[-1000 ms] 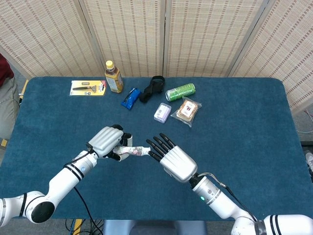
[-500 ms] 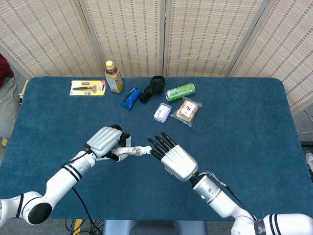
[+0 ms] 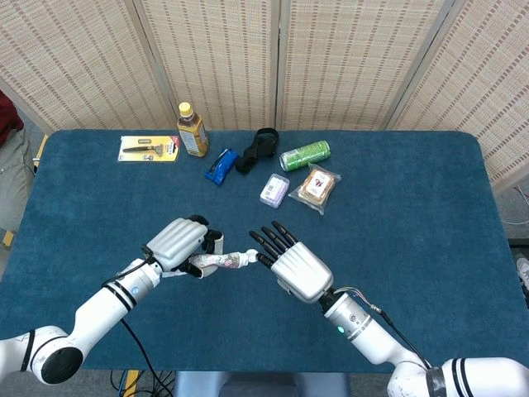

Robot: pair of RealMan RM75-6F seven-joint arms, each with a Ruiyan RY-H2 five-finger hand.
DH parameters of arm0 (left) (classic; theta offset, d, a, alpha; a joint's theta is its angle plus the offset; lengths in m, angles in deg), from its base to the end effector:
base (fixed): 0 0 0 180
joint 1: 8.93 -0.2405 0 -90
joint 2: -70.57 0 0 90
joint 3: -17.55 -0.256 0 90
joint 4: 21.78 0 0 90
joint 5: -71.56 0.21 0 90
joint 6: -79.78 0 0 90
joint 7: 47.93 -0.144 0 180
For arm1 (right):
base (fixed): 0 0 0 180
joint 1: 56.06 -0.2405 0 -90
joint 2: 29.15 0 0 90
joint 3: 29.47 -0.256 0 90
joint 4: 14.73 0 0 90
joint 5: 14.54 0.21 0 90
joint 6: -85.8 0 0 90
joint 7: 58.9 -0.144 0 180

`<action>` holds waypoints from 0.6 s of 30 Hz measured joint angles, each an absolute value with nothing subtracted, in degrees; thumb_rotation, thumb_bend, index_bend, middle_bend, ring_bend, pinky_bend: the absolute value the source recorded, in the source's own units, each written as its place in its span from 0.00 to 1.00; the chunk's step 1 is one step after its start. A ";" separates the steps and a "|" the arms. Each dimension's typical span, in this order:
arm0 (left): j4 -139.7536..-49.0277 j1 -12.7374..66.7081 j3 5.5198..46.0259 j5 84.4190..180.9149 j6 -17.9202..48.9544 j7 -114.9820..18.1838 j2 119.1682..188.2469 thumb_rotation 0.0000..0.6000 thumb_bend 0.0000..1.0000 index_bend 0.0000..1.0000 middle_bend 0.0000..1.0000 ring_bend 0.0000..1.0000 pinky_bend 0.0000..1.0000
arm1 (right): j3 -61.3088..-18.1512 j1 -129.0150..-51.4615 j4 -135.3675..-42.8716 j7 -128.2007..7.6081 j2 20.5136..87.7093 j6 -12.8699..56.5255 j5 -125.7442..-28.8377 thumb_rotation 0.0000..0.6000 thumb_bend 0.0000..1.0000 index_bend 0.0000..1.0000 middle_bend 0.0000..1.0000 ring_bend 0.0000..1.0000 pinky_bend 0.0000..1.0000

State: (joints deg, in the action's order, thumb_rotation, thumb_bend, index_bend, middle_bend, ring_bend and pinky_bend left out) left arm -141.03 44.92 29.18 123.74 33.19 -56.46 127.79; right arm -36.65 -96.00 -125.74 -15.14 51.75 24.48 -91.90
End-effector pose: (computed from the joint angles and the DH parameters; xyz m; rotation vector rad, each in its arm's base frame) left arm -0.0543 0.3144 0.0939 -2.0386 -1.1934 -1.0399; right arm -0.0680 -0.2606 0.0195 2.0986 -0.4654 1.0461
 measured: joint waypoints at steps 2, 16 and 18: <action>-141.38 44.86 29.14 124.00 33.22 -56.36 127.57 1.00 0.36 0.63 0.71 0.48 0.17 | -36.60 -96.09 -125.62 -15.19 51.83 24.46 -91.72 1.00 0.20 0.26 0.04 0.00 0.00; -142.65 44.74 29.35 124.82 34.44 -54.29 126.55 1.00 0.36 0.63 0.70 0.48 0.17 | -36.53 -96.94 -124.71 -15.58 52.65 24.65 -90.60 1.00 0.20 0.26 0.04 0.00 0.00; -142.72 44.72 29.40 125.02 34.68 -53.87 126.37 1.00 0.36 0.63 0.70 0.48 0.17 | -36.49 -97.05 -124.61 -15.75 52.73 24.74 -90.32 1.00 0.20 0.26 0.04 0.00 0.00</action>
State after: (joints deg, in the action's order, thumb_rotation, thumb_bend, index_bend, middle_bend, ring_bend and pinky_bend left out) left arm -142.72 44.72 29.40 125.02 34.68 -53.87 126.37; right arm -36.49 -97.05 -124.61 -15.75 52.73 24.74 -90.32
